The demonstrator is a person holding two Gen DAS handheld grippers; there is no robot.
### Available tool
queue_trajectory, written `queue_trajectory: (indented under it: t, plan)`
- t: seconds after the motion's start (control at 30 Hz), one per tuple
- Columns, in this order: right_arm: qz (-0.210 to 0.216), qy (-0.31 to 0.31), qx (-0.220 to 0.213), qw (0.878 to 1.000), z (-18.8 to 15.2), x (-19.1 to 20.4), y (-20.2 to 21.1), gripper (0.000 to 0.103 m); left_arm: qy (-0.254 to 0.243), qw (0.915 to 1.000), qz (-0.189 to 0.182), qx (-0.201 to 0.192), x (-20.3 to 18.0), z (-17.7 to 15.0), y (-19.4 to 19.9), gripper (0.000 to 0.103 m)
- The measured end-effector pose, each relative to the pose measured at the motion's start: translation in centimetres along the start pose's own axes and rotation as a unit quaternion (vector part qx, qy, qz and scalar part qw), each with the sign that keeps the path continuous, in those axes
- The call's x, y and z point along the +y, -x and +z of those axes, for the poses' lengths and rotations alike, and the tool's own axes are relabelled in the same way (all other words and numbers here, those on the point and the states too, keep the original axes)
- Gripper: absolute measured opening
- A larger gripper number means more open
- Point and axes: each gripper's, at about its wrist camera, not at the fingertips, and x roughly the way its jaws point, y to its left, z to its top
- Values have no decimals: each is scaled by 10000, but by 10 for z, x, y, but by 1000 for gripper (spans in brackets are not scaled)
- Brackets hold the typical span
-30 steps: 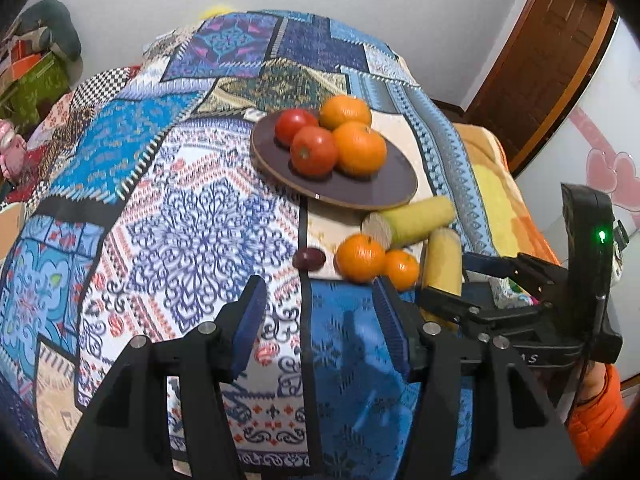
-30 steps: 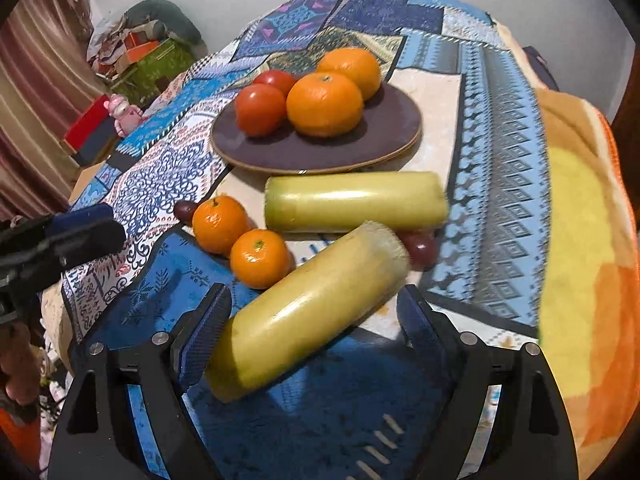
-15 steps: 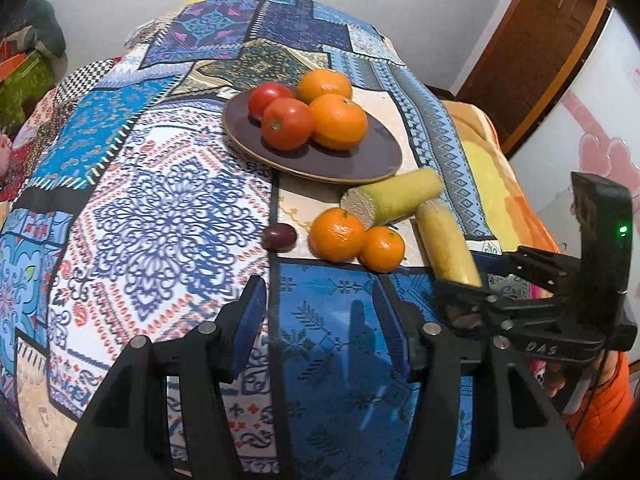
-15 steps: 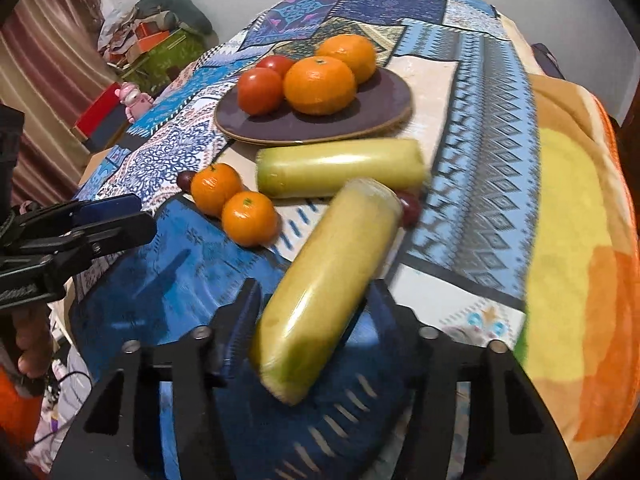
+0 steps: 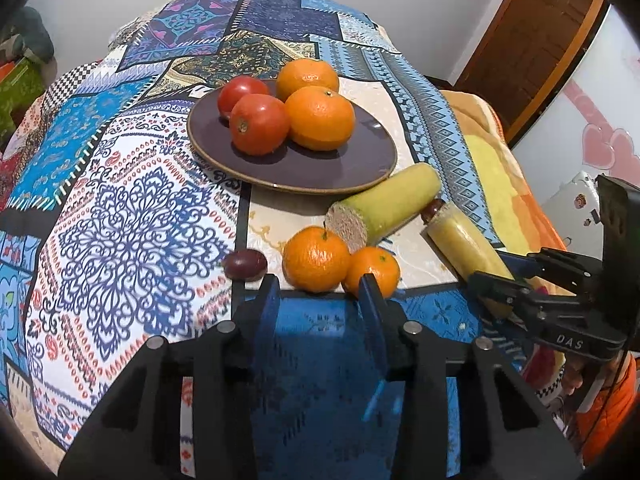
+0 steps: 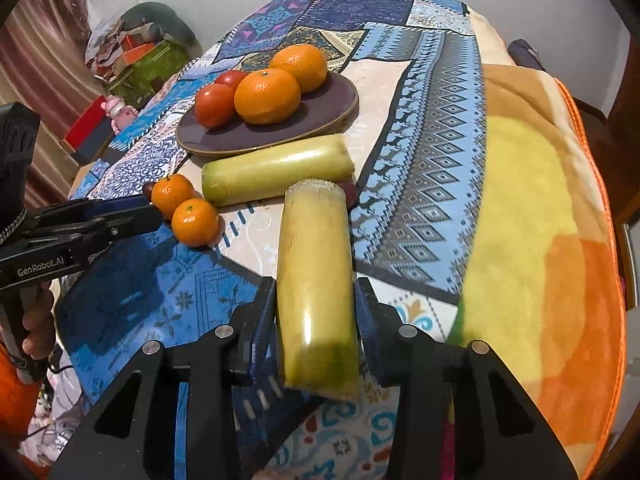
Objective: Organize fruits
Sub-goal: 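Grasp a small mandarin with the left tool while the right tool grasps a yellow squash, then place the mandarin and the yellow squash onto the plate and open both tools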
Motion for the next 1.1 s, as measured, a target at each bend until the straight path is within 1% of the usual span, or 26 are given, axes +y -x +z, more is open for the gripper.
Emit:
queue_trajectory:
  t: [0.13, 0.23, 0.47, 0.5, 0.6, 0.67, 0.83, 0.97, 1.1]
  plan:
    - [76, -60, 9, 10000, 6, -2, -9, 37, 25, 10000, 38, -7, 1, 8, -7, 41]
    - [57, -33, -50, 10000, 8, -1, -12, 37, 58, 10000, 80, -2, 3, 13, -10, 41]
    - [22, -67, -245, 9997, 4, -2, -7, 36, 92, 9999, 57, -27, 5, 16, -15, 41]
    - [31, -72, -256, 9996, 5, -2, -7, 36, 93, 10000, 22, -29, 5, 16, -15, 38]
    - [83, -93, -330, 9994, 6, -4, -2, 36, 27, 10000, 60, -69, 3, 15, -14, 38]
    - [107, -105, -408, 9991, 7, -5, 4, 36, -46, 9999, 129, -104, 0, 14, -12, 37]
    - [93, -75, -642, 9979, 16, -4, 18, 36, -93, 9996, 123, -250, -3, 13, -1, 37]
    - [52, 21, -792, 9968, 30, 0, 23, 36, -23, 9990, 108, -434, 1, 18, 13, 37]
    - [67, 97, -929, 9956, 42, 5, 25, 36, 65, 9978, 192, -633, 11, 26, 28, 37]
